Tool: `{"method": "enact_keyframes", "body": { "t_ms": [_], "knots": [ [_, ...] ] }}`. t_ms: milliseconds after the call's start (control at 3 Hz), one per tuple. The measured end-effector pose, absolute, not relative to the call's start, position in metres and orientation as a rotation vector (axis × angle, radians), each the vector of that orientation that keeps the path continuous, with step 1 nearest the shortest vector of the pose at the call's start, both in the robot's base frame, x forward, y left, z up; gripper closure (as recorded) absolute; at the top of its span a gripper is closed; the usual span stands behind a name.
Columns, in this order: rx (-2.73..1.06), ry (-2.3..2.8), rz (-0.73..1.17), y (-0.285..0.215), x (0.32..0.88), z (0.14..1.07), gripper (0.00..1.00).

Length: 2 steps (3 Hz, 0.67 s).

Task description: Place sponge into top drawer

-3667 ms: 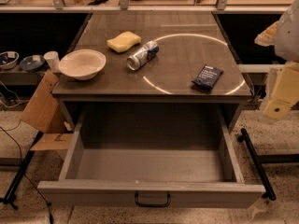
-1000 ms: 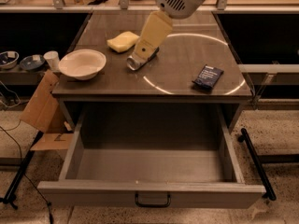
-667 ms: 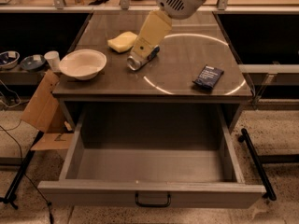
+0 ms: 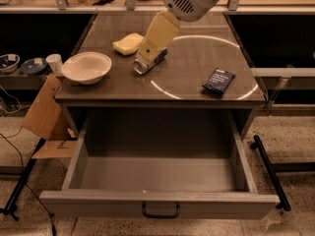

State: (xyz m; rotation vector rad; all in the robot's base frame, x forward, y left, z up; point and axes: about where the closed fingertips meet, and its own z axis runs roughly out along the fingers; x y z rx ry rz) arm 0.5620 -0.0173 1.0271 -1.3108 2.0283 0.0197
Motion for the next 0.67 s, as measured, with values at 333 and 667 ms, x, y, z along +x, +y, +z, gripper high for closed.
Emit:
{"method": "enact_keyframes", "body": {
  "t_ms": [333,667],
  "knots": [
    [-1.225,2.023,0.010,-0.007,0.581,1.015,0.00],
    [-1.109,2.055,0.009,0.004,0.610,0.999,0.00]
  ]
}}
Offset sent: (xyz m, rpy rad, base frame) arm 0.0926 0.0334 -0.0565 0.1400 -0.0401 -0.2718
